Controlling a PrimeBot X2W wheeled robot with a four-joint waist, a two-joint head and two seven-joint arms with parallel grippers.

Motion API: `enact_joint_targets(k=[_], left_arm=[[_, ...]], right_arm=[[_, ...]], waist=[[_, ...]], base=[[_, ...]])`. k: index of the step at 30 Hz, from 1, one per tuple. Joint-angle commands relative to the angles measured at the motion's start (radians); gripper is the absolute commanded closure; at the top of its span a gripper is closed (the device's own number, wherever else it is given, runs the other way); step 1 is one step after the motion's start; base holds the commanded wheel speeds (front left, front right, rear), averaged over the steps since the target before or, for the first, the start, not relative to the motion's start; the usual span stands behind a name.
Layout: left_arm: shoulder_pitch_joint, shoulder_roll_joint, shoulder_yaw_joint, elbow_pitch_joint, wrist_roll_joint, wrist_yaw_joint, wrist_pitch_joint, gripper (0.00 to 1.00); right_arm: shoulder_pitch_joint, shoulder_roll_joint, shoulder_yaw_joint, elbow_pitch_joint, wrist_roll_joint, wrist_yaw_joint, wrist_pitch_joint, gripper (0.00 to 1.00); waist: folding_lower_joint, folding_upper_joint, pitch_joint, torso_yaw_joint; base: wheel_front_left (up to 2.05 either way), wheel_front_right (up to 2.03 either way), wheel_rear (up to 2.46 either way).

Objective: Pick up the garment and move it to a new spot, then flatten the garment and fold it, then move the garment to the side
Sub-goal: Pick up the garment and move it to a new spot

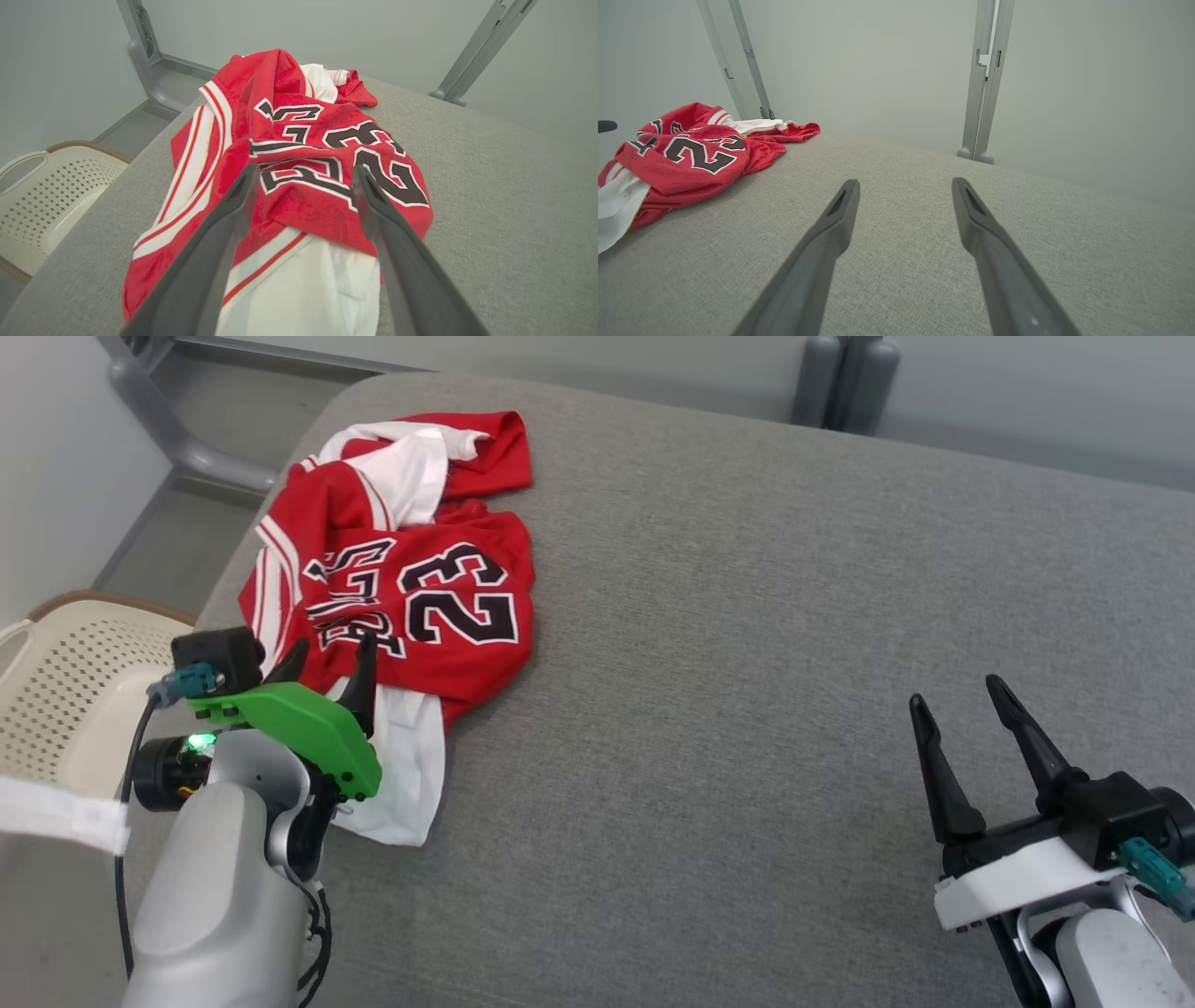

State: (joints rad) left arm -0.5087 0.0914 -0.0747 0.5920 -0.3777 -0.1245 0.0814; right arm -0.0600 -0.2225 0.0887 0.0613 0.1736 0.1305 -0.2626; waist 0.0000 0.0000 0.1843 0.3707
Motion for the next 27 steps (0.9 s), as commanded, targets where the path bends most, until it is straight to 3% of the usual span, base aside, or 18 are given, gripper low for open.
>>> enact_joint_targets(k=[1,7,8,9,10,14,18,22,27], left_arm=[[-0.032,0.026,-0.012,0.049,-0.003,-0.005,0.055,0.0],[-0.102,0.062,0.001,0.227,-0.064,-0.005,0.186,0.0],[-0.104,0.069,0.005,0.24,-0.07,-0.005,0.176,0.5],[-0.105,0.068,0.015,0.253,-0.083,-0.005,0.166,0.9],[-0.104,0.066,0.013,0.264,-0.089,-0.006,0.172,1.0],[-0.1,0.094,-0.001,0.242,-0.085,-0.006,0.141,1.0],[-0.091,0.106,0.021,0.104,-0.113,-0.007,0.082,1.0],[-0.069,0.119,0.016,-0.131,-0.136,-0.006,0.109,1.0],[-0.038,0.115,-0.008,-0.496,-0.161,0.02,0.223,1.0]], right_arm=[[-0.022,-0.004,0.013,0.005,0.007,0.0,-0.003,0.0],[-0.063,0.006,0.042,0.026,0.023,0.0,-0.003,0.0],[-0.064,0.009,0.044,0.029,0.025,0.0,-0.003,0.0],[-0.063,0.011,0.044,0.032,0.027,0.0,-0.003,0.0],[-0.06,0.013,0.039,0.033,0.029,0.0,-0.003,0.0],[-0.034,0.023,0.018,0.036,0.033,0.0,-0.003,0.0],[-0.008,0.037,-0.012,0.035,0.041,0.0,-0.003,0.0],[0.011,0.053,-0.015,0.035,0.037,0.0,-0.003,0.0],[0.007,0.078,0.0,0.032,0.038,0.0,-0.003,0.0]], waist=[[0.0,0.0,0.069,-0.074],[0.0,0.0,0.089,-0.152],[0.0,0.0,0.087,-0.161],[0.0,0.0,0.082,-0.17],[0.0,0.0,0.078,-0.175],[0.0,0.0,0.052,-0.181],[0.0,0.0,0.015,-0.178],[0.0,0.0,-0.018,-0.183],[0.0,0.0,-0.047,-0.241]], base=[[0.0,0.0,0.0],[0.0,0.0,0.0],[0.0,0.0,0.0],[0.0,0.0,0.0],[0.0,0.0,0.0],[0.0,0.0,0.0],[0.0,0.0,0.0],[0.0,0.0,0.0],[0.0,0.0,0.0]])
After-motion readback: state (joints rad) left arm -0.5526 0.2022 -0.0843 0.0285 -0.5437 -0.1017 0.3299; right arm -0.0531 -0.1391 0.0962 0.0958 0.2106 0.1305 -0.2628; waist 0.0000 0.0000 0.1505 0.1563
